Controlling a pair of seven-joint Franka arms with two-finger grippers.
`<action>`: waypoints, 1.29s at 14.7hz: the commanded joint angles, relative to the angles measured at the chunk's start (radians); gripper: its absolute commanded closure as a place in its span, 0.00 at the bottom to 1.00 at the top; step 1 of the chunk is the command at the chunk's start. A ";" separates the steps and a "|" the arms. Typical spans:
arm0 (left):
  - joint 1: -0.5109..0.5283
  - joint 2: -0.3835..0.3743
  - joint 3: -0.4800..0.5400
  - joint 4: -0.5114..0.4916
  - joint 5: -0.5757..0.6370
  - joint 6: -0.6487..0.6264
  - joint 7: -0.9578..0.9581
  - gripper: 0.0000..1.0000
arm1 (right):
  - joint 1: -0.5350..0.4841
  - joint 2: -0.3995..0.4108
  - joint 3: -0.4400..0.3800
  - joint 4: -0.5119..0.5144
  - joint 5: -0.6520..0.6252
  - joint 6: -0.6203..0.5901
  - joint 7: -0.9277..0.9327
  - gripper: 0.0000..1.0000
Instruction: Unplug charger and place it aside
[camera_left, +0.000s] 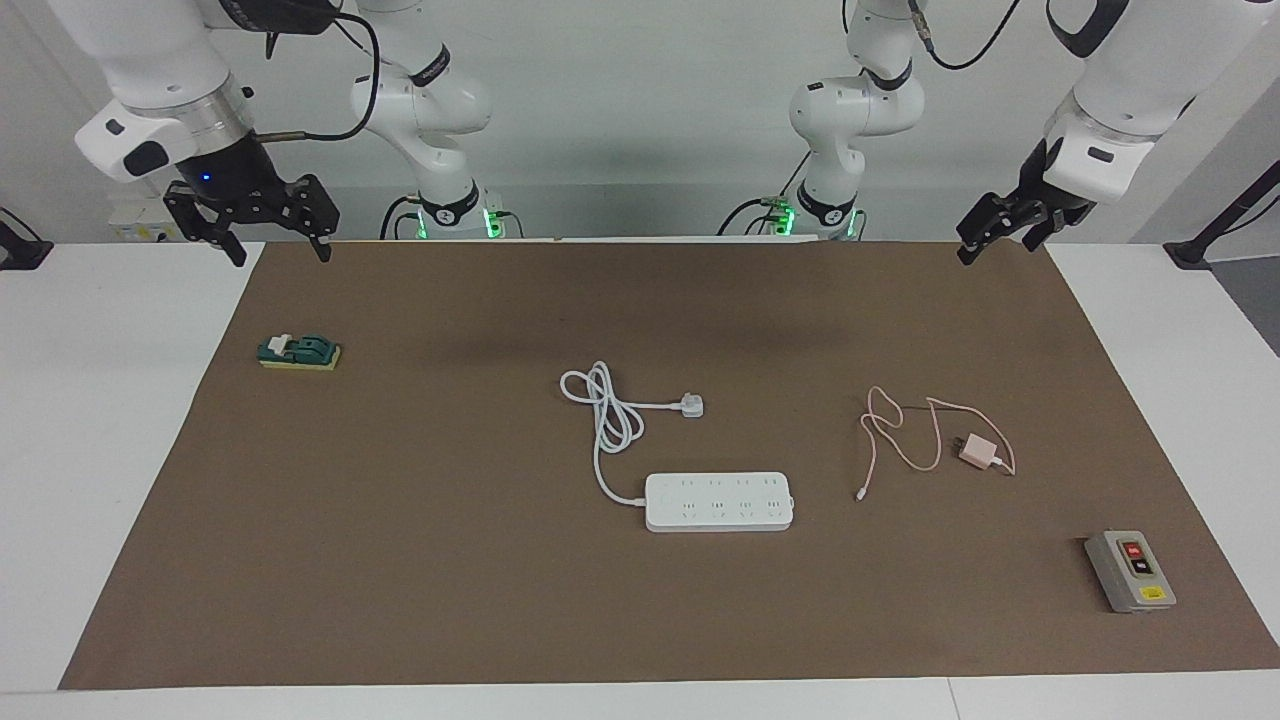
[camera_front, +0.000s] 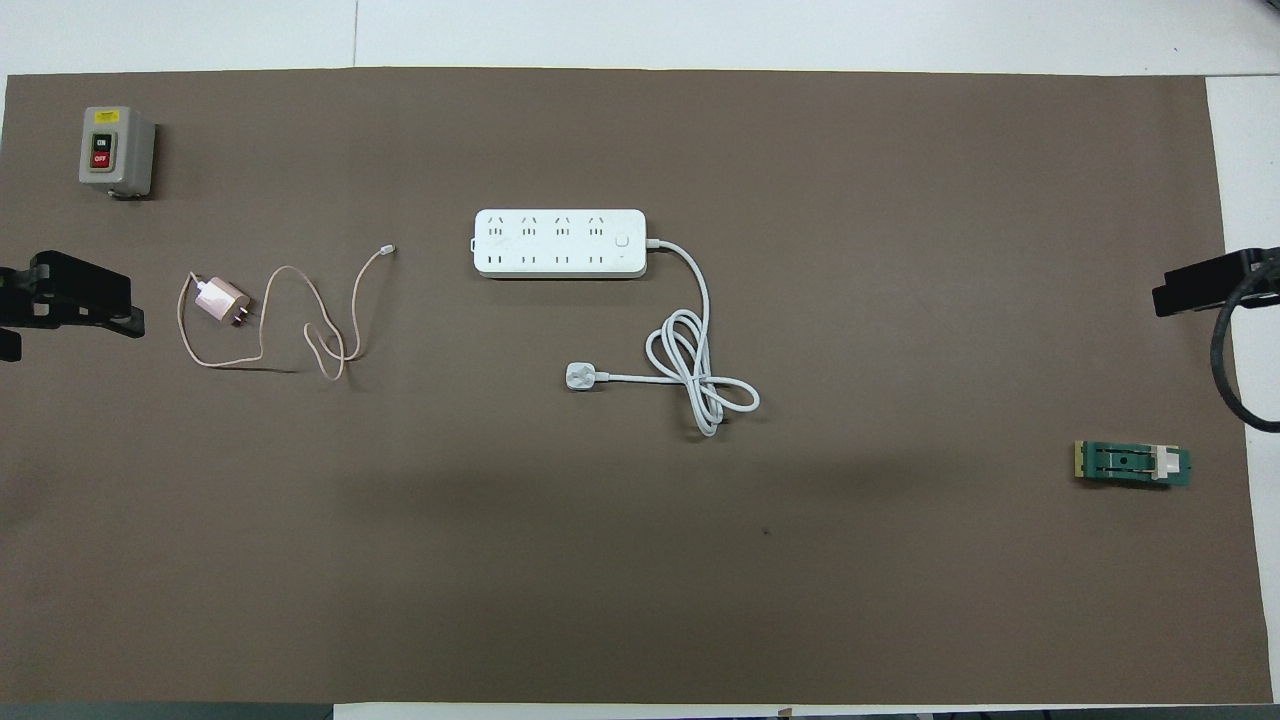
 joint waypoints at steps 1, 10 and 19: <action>0.005 -0.060 0.006 -0.127 0.001 0.083 0.107 0.00 | -0.028 -0.021 0.013 -0.049 -0.017 0.041 -0.040 0.00; -0.053 -0.007 -0.006 -0.135 0.044 0.117 0.225 0.00 | -0.022 -0.014 0.010 -0.045 -0.012 0.018 0.026 0.00; -0.055 0.004 -0.048 -0.125 0.044 0.149 0.096 0.00 | 0.010 -0.034 -0.007 -0.080 -0.007 0.007 0.028 0.00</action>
